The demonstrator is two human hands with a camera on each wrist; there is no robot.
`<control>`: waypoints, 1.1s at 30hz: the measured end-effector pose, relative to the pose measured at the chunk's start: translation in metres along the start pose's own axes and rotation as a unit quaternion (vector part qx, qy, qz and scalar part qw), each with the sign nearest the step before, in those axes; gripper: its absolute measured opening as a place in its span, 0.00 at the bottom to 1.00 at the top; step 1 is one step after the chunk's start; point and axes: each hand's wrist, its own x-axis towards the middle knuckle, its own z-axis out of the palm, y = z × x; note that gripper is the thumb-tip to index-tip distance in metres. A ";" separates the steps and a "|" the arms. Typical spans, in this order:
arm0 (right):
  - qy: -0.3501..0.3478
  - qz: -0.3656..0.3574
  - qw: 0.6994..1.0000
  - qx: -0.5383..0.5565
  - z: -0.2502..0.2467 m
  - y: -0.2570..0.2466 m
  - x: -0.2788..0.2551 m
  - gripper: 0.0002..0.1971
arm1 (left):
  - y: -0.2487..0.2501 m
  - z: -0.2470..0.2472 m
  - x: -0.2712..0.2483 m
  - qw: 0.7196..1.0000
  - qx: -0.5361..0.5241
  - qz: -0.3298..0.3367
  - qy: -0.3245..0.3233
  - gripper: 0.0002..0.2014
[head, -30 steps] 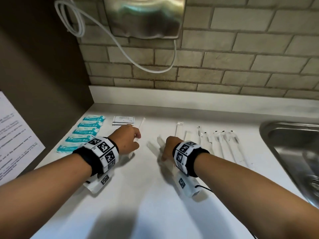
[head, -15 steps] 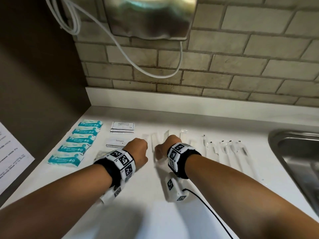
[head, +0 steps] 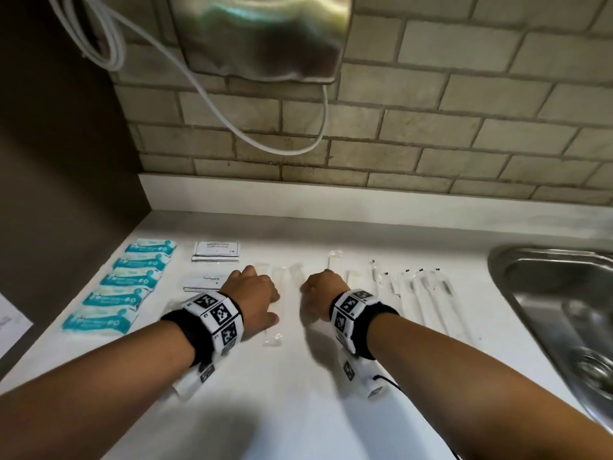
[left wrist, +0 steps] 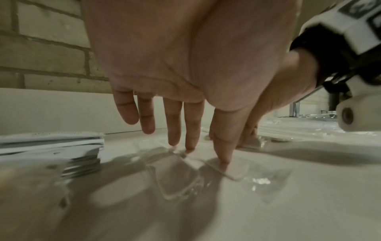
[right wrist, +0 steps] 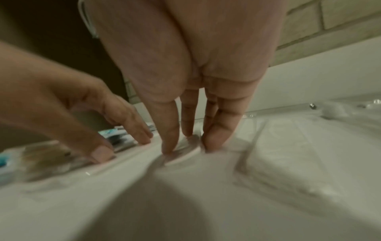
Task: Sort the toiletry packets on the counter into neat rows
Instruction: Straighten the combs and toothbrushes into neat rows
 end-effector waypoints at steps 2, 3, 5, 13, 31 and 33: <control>0.001 -0.010 0.998 -0.069 0.004 -0.001 0.000 0.27 | -0.005 0.004 0.001 1.000 0.006 -0.011 -0.010 0.29; 0.006 -0.014 0.998 -0.065 0.005 -0.002 -0.001 0.25 | -0.005 0.004 -0.001 1.000 0.003 -0.014 -0.011 0.30; -0.003 -0.022 1.000 -0.007 0.003 0.000 -0.005 0.21 | -0.001 0.000 -0.004 1.000 0.000 -0.016 -0.011 0.28; 0.073 -0.015 0.996 -0.058 -0.020 0.044 -0.034 0.17 | 0.051 -0.033 0.008 0.994 -0.059 0.062 0.064 0.16; 0.060 0.035 0.998 0.005 0.000 0.079 -0.046 0.16 | 0.130 -0.022 0.053 0.995 -0.076 -0.064 0.031 0.21; 0.061 0.034 0.998 0.005 0.001 0.078 -0.046 0.15 | 0.132 -0.024 0.047 0.993 -0.087 -0.082 0.016 0.19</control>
